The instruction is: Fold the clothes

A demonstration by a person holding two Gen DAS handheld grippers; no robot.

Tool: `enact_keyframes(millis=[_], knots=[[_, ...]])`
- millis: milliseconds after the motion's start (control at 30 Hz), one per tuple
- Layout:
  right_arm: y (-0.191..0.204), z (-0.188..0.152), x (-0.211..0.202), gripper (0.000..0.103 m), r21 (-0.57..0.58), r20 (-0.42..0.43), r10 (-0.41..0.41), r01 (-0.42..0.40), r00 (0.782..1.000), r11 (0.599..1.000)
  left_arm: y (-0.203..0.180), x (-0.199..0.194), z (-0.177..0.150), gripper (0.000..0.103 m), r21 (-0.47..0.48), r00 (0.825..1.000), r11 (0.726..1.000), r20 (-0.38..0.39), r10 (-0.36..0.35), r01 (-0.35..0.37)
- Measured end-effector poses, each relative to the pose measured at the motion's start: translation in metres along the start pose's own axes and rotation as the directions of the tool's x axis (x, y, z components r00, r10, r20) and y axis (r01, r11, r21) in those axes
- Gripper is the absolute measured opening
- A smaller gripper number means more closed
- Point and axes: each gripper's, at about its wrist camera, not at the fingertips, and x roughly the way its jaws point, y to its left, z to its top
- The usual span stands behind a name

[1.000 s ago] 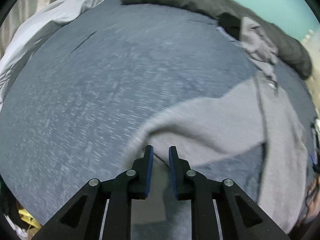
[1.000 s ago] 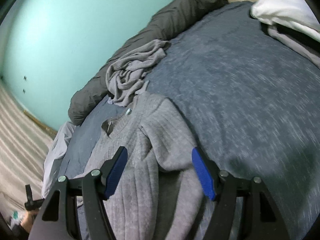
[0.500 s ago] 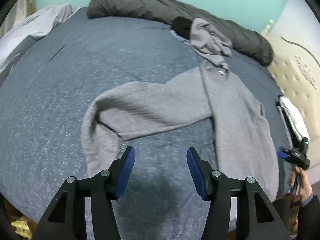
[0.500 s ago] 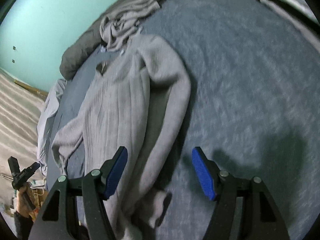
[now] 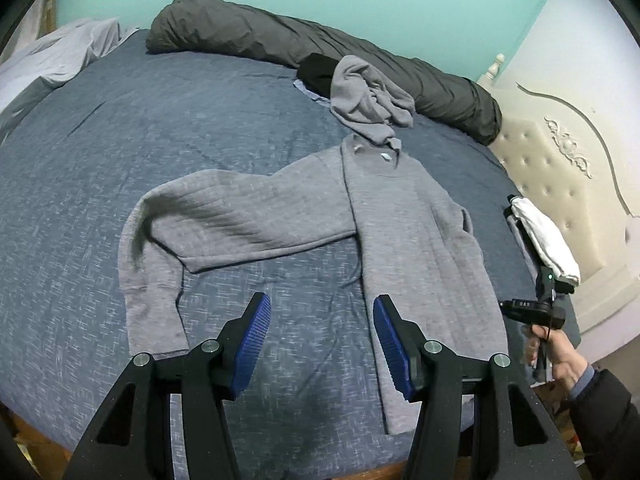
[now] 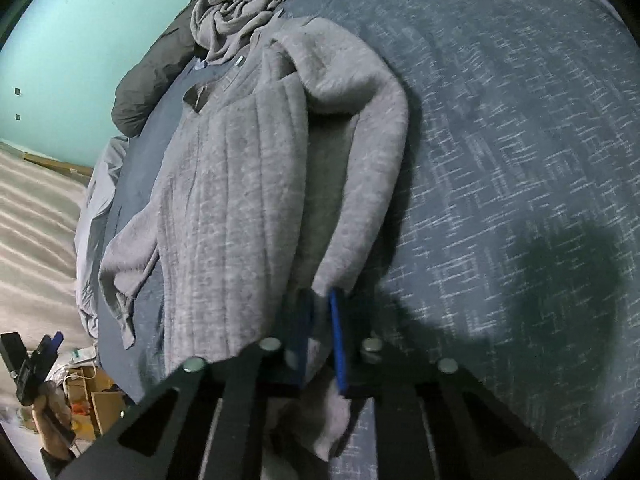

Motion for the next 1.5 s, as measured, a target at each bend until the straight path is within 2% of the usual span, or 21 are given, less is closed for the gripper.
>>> enact_keyframes(millis=[133, 300, 367, 433, 500, 533, 633, 700, 800, 833, 900, 933, 967, 1100, 1200, 1333, 1500], knots=[[0.002, 0.008, -0.031, 0.003, -0.04, 0.055, 0.024, -0.022, 0.998, 0.999, -0.007, 0.0, 0.001, 0.058, 0.011, 1.0, 1.0, -0.004, -0.008, 0.008], [-0.008, 0.023, -0.087, 0.0, -0.085, 0.144, -0.002, 0.014, 0.99, 0.996, -0.016, 0.007, 0.001, 0.058, 0.009, 1.0, 1.0, -0.015, -0.024, 0.024], [-0.019, 0.029, -0.111, 0.0, -0.086, 0.18, -0.035, 0.051, 0.983, 0.995, -0.022, 0.013, 0.0, 0.058, 0.019, 0.999, 1.0, -0.025, -0.023, 0.024], [-0.031, 0.032, -0.119, 0.0, -0.066, 0.173, -0.036, 0.048, 0.984, 0.997, -0.026, 0.019, -0.001, 0.058, 0.014, 0.999, 0.999, -0.031, -0.03, 0.03], [-0.037, 0.029, -0.105, 0.003, -0.037, 0.104, -0.031, 0.035, 0.994, 0.999, -0.027, 0.026, -0.002, 0.058, 0.004, 0.999, 0.999, -0.038, -0.038, 0.038], [-0.037, 0.025, -0.087, 0.006, -0.033, 0.044, -0.047, 0.048, 0.998, 0.998, -0.028, 0.028, -0.002, 0.058, 0.002, 0.998, 0.999, -0.042, -0.037, 0.037], [-0.03, 0.014, -0.05, 0.045, -0.042, -0.042, -0.048, 0.046, 0.998, 0.998, -0.035, 0.031, -0.004, 0.058, 0.01, 0.998, 0.999, -0.052, -0.036, 0.036], [-0.026, 0.01, -0.033, 0.046, -0.028, -0.052, -0.003, 0.002, 0.999, 1.0, -0.04, 0.03, -0.005, 0.058, 0.017, 0.998, 0.999, -0.052, -0.034, 0.035], [-0.018, 0.009, -0.012, 0.046, -0.032, -0.068, 0.012, -0.014, 0.998, 0.999, -0.041, 0.028, -0.006, 0.058, 0.017, 0.998, 0.999, -0.056, -0.033, 0.034], [-0.015, 0.008, -0.005, 0.046, -0.034, -0.076, 0.018, -0.021, 0.997, 0.999, -0.041, 0.028, -0.006, 0.058, 0.014, 0.998, 0.999, -0.055, -0.031, 0.032], [-0.013, 0.006, 0.006, 0.028, -0.029, -0.088, 0.032, -0.035, 0.996, 0.999, -0.04, 0.027, -0.007, 0.058, 0.006, 0.998, 1.0, -0.055, -0.03, 0.031], [-0.011, 0.005, 0.011, 0.01, -0.031, -0.093, 0.045, -0.048, 0.995, 0.998, -0.041, 0.026, -0.008, 0.058, 0.003, 0.998, 0.999, -0.056, -0.033, 0.033], [-0.01, 0.004, 0.013, 0.006, -0.032, -0.087, 0.062, -0.065, 0.994, 0.997, -0.041, 0.026, -0.009, 0.058, 0.003, 0.998, 0.999, -0.057, -0.033, 0.033], [0.0, 0.004, 0.002, 0.002, -0.074, -0.041, 0.095, -0.098, 0.995, 0.992, -0.041, 0.026, -0.01, 0.058, 0.0, 0.998, 1.0, -0.06, -0.031, 0.032], [-0.002, 0.017, -0.035, 0.002, -0.09, 0.033, 0.12, -0.116, 0.992, 0.989, -0.039, 0.026, -0.01, 0.058, -0.004, 0.998, 0.999, -0.058, -0.034, 0.034], [-0.013, 0.034, -0.086, 0.002, -0.128, 0.109, 0.077, -0.063, 0.991, 0.99, -0.037, 0.028, -0.012, 0.058, -0.012, 0.997, 0.999, -0.062, -0.042, 0.041], [-0.037, 0.05, -0.128, 0.002, -0.13, 0.192, -0.046, 0.072, 0.98, 0.989, -0.036, 0.032, -0.017, 0.058, -0.02, 0.996, 0.999, -0.075, -0.045, 0.044]])
